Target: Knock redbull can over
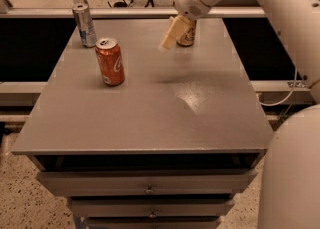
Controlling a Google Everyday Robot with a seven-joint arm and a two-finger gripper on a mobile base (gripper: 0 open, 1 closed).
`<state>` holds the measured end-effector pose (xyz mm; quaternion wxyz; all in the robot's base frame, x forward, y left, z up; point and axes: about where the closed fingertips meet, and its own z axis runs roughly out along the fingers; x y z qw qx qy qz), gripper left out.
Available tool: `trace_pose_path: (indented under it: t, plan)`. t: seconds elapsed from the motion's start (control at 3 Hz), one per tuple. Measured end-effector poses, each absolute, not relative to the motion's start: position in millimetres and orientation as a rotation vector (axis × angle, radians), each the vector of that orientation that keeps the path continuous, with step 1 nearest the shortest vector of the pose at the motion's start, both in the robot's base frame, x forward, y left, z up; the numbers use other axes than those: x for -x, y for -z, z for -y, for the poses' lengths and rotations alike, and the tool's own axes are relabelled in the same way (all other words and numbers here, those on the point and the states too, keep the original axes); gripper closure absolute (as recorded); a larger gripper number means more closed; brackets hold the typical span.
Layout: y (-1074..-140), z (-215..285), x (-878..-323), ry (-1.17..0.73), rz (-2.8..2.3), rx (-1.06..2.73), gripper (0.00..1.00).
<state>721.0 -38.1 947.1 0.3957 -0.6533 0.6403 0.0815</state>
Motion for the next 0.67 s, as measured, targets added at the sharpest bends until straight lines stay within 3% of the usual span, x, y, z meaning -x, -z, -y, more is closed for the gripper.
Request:
trace_pose_path:
  t: [0.67]
  plan:
    - [-952, -34, -777, -0.233, -1.489, 1.631, 0.0]
